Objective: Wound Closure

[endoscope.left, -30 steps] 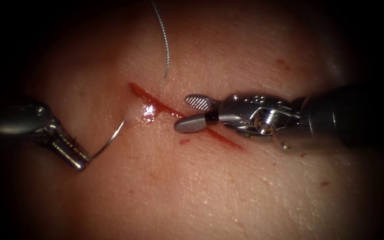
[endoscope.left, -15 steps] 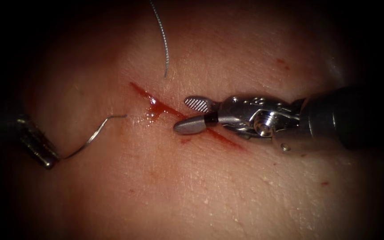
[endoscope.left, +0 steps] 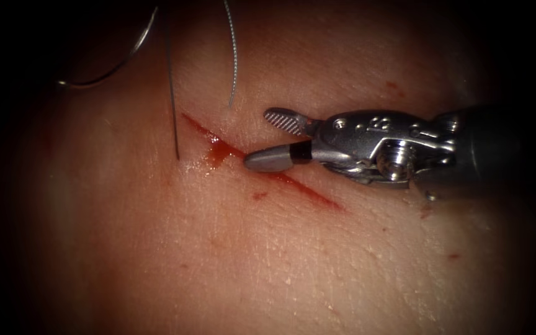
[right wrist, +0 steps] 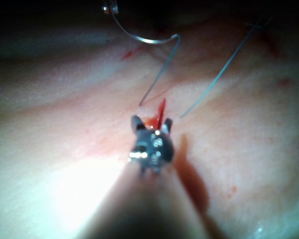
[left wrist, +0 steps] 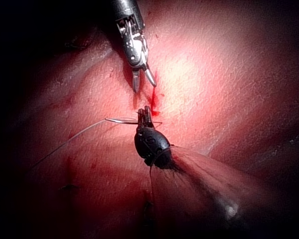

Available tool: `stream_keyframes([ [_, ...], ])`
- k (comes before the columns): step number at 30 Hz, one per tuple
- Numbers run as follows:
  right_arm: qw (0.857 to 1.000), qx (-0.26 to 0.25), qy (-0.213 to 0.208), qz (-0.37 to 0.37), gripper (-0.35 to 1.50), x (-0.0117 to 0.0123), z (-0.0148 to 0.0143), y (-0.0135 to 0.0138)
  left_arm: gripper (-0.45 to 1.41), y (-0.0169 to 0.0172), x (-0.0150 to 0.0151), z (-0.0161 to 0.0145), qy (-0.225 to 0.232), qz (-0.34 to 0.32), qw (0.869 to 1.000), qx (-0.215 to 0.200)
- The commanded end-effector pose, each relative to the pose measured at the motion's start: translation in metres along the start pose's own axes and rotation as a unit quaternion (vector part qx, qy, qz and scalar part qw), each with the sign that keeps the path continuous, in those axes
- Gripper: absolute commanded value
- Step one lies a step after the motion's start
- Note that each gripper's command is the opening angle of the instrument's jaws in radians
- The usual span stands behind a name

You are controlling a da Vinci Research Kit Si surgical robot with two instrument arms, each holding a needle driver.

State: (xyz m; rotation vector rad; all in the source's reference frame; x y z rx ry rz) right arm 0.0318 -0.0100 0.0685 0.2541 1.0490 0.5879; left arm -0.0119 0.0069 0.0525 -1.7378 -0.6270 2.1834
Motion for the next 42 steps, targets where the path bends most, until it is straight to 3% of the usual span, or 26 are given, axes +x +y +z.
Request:
stream_keyframes([
  [1,1.0,0.009,-0.004,-0.01,0.96,0.0006,0.0009,-0.0021,-0.45,-0.0004,0.0,0.0003,0.003,0.004,1.0,0.01],
  [4,1.0,0.014,-0.003,-0.018,0.78,0.0011,0.0018,-0.0041,-0.45,-0.0008,0.001,-0.0005,0.012,0.014,0.999,0.03],
  [11,0.999,-0.003,0.001,-0.033,0.76,0.0011,0.005,-0.0042,-0.45,0.0001,0.0025,-0.0021,0.024,0.029,0.998,0.047],
  [22,0.997,-0.039,-0.015,-0.058,0.62,-0.0045,0.0109,-0.0021,-0.45,0.0018,0.0016,-0.0019,0.029,0.033,0.998,0.048],
  [28,0.997,-0.034,-0.017,-0.067,0.41,-0.0064,0.0123,-0.0022,-0.45,0.0022,0.0013,-0.0018,0.03,0.034,0.998,0.049],
  [42,0.997,-0.031,-0.017,-0.064,0.29,-0.0055,0.0148,-0.0032,-0.45,0.0033,0.0004,-0.0014,0.03,0.039,0.998,0.046],
])
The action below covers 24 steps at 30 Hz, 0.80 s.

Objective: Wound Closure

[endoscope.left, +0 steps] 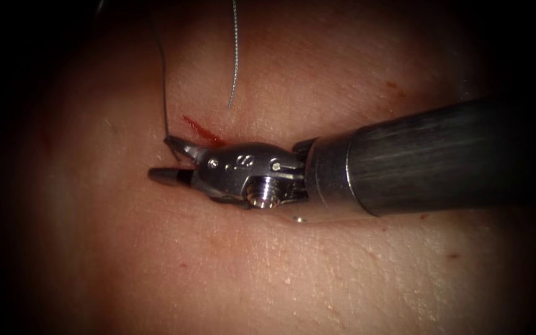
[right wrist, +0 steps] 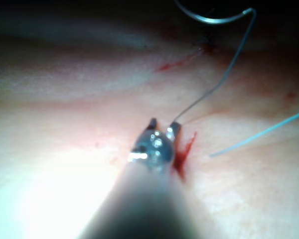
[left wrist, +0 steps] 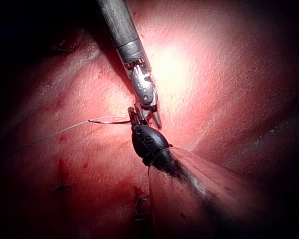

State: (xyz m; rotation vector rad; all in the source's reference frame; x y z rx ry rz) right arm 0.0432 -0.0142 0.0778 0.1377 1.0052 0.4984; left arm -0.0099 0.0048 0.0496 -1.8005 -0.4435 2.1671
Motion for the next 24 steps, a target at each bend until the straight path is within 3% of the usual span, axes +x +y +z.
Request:
stream_keyframes([
  [1,1.0,0.001,-0.003,0.0,0.24,-0.0005,0.0008,-0.0004,-0.45,0.0001,-0.0006,0.0006,0.001,0.0,1.0,-0.002],
  [3,1.0,0.003,-0.011,-0.002,0.0,-0.0008,0.0006,-0.0003,-0.45,0.0002,-0.0006,0.0005,0.001,0.0,1.0,-0.002],
  [4,1.0,0.006,-0.013,-0.003,-0.25,-0.001,0.0005,-0.0003,-0.45,0.0002,-0.0006,0.0005,0.001,0.0,1.0,-0.002],
  [5,1.0,0.016,-0.015,-0.005,-0.35,-0.0012,0.0002,-0.0003,-0.45,0.0003,-0.0006,0.0004,0.001,0.0,1.0,-0.002],
  [10,1.0,0.015,-0.016,0.0,-0.35,-0.0013,-0.0011,-0.001,-0.45,0.0012,-0.0014,0.0003,0.007,0.007,1.0,-0.004],
  [13,1.0,0.022,-0.018,-0.001,-0.35,-0.0006,-0.0014,-0.0028,-0.45,0.0025,-0.0026,0.0003,0.006,0.011,1.0,-0.002],
  [24,0.999,0.054,-0.008,0.0,-0.35,0.0041,-0.003,-0.0093,-0.45,0.0068,-0.0072,0.0001,0.016,0.025,0.999,0.02],
])
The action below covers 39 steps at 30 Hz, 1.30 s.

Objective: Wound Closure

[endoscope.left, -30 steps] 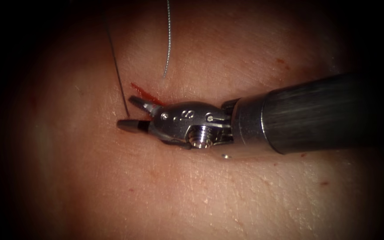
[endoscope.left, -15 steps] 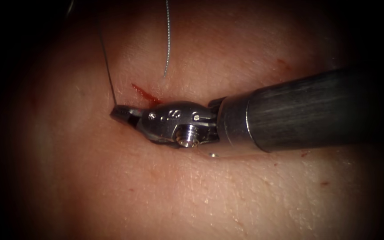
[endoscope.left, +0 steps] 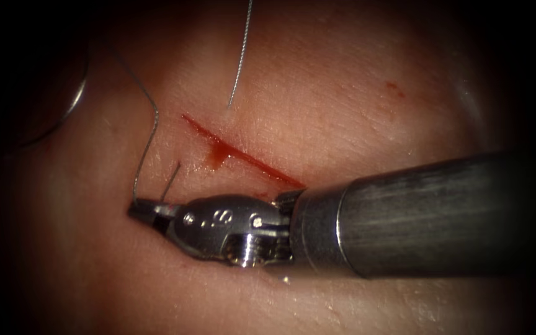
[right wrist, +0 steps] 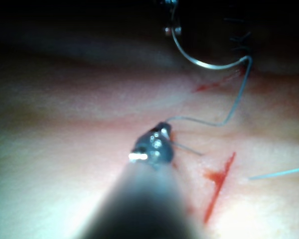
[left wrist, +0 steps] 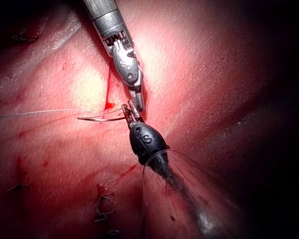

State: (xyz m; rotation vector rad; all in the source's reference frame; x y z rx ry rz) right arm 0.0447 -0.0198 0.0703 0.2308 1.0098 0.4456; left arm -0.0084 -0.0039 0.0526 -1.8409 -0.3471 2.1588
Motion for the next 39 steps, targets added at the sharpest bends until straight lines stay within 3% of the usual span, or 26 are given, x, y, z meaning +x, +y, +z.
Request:
stream_keyframes([
  [1,1.0,0.01,0.007,0.001,-0.35,0.0013,0.0002,-0.0023,-0.45,0.0007,-0.0014,0.0007,0.0,0.0,1.0,0.002],
  [11,0.999,0.028,0.017,0.0,-0.33,0.0047,-0.0007,-0.0055,-0.45,0.0003,-0.0029,0.0003,-0.005,-0.002,1.0,0.01],
  [13,0.999,0.024,0.019,-0.014,0.49,0.0045,-0.0007,-0.0052,-0.45,-0.0002,-0.0026,-0.0006,-0.01,-0.004,1.0,0.021],
  [16,0.999,0.008,0.015,-0.028,1.06,0.0038,-0.001,-0.0043,-0.45,-0.0012,-0.0018,-0.0026,-0.012,-0.014,0.999,0.04],
  [19,0.999,-0.006,0.011,-0.034,1.13,0.0026,-0.0018,-0.0031,-0.45,-0.0025,-0.0007,-0.0056,-0.006,-0.013,0.998,0.065],
  [25,0.999,-0.027,0.004,-0.04,1.13,0.0012,-0.0029,-0.0012,-0.45,-0.0035,-0.0005,-0.0076,-0.005,-0.018,0.995,0.094],
  [30,0.998,-0.051,-0.004,-0.039,1.08,-0.0009,-0.0029,0.0015,-0.45,-0.0031,-0.0015,-0.0061,-0.001,-0.013,0.996,0.093],
  [39,0.996,-0.076,-0.018,-0.046,1.01,-0.005,0.0004,0.0056,-0.45,-0.0024,-0.0032,-0.0032,0.008,-0.002,0.996,0.087],
])
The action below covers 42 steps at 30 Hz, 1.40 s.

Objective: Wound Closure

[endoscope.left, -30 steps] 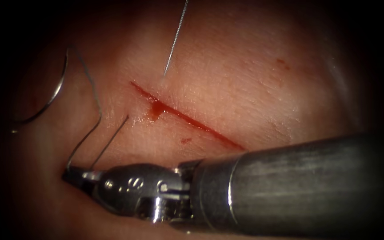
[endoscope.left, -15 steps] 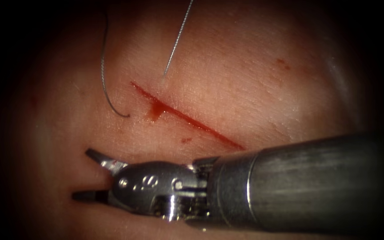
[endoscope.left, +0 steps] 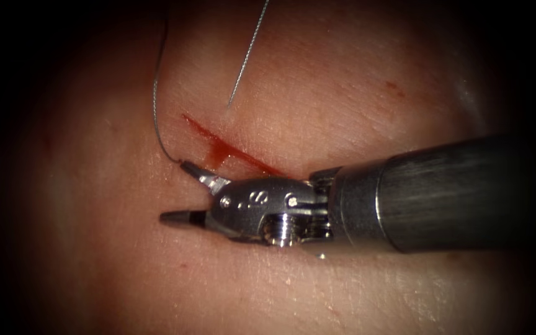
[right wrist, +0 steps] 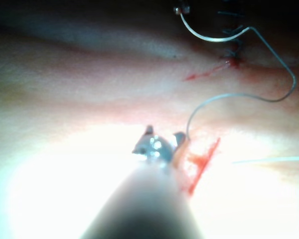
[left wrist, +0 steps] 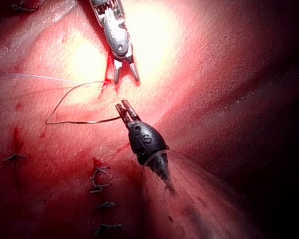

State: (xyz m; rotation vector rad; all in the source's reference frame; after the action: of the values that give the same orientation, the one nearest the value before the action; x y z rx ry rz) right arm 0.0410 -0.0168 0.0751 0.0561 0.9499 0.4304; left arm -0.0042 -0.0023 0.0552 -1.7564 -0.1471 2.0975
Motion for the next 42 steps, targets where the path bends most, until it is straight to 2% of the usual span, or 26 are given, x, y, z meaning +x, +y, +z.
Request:
stream_keyframes([
  [1,1.0,-0.004,-0.004,-0.001,1.01,-0.0015,0.0014,0.0002,-0.45,0.0004,-0.001,0.0007,0.001,-0.002,1.0,-0.003],
  [5,1.0,-0.013,-0.007,-0.001,0.98,-0.0028,0.0022,0.002,-0.45,0.0006,-0.0017,0.0013,0.0,-0.002,1.0,-0.004],
  [9,1.0,-0.019,-0.011,0.001,0.89,-0.0029,0.0027,0.0028,-0.45,0.0007,-0.002,0.0017,0.0,-0.003,1.0,-0.002],
  [12,1.0,-0.015,-0.008,0.001,0.64,-0.0028,0.0038,0.0027,-0.45,0.0008,-0.0023,0.0023,0.001,-0.005,1.0,-0.002],
  [14,1.0,0.005,-0.004,0.0,0.42,-0.0028,0.0048,0.0023,-0.45,0.0011,-0.0026,0.0028,0.002,-0.005,1.0,-0.003],
  [16,1.0,0.015,-0.002,-0.002,0.1,-0.0028,0.0056,0.0019,-0.45,0.0012,-0.0029,0.0031,0.003,-0.004,1.0,-0.004],
  [18,1.0,0.03,-0.003,-0.005,-0.35,-0.0027,0.006,0.0012,-0.45,0.0012,-0.0031,0.0032,0.004,-0.006,1.0,-0.005],
  [23,0.999,0.045,-0.001,-0.008,-0.35,-0.0025,0.0049,0.0001,-0.45,0.0008,-0.0032,0.0026,0.005,-0.006,1.0,-0.01],
  [32,0.998,0.06,0.003,-0.009,-0.35,-0.001,0.0004,-0.0023,-0.45,0.0007,-0.0036,0.0026,0.006,-0.004,1.0,-0.012],
  [42,0.996,0.084,0.014,-0.012,-0.35,0.0029,-0.0034,-0.0076,-0.45,0.0006,-0.005,0.0028,0.005,-0.006,1.0,-0.008],
])
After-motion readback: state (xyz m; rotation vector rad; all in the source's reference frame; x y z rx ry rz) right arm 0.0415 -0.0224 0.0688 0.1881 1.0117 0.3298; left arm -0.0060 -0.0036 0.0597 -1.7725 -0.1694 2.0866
